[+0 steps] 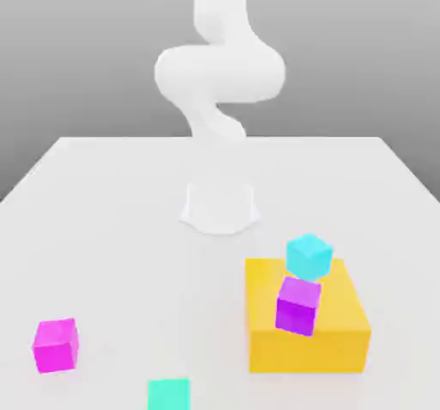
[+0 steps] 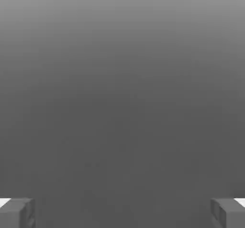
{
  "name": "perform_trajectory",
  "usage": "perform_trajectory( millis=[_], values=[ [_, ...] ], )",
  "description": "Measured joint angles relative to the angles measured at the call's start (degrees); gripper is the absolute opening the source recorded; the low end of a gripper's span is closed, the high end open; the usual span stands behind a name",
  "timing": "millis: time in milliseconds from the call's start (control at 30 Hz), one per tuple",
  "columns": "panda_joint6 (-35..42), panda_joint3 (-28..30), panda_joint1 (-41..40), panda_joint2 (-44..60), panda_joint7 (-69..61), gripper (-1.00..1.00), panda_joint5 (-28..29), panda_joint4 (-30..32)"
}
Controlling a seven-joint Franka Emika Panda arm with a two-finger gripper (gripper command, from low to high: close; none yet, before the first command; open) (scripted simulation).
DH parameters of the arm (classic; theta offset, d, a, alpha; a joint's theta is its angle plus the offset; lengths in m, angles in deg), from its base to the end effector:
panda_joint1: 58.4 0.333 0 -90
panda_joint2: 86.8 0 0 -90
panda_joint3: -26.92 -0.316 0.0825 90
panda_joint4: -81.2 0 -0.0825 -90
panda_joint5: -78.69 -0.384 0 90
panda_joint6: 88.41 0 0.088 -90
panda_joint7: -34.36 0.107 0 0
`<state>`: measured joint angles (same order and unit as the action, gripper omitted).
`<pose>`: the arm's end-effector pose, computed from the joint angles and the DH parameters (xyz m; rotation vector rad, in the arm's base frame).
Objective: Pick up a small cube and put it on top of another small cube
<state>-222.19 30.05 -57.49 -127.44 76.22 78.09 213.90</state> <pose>0.3802 -0.0217 0.6734 -2.4958 1.0173 -0.9414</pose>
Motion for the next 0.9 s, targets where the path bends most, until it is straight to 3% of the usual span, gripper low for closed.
perform_trajectory(
  millis=[533,900],
  values=[
    [-12.8,17.7,1.7,33.5,-29.5,0.00,-9.5,5.9],
    [-22.3,19.5,-6.8,55.9,-47.9,0.00,-14.8,9.3]
  ],
)
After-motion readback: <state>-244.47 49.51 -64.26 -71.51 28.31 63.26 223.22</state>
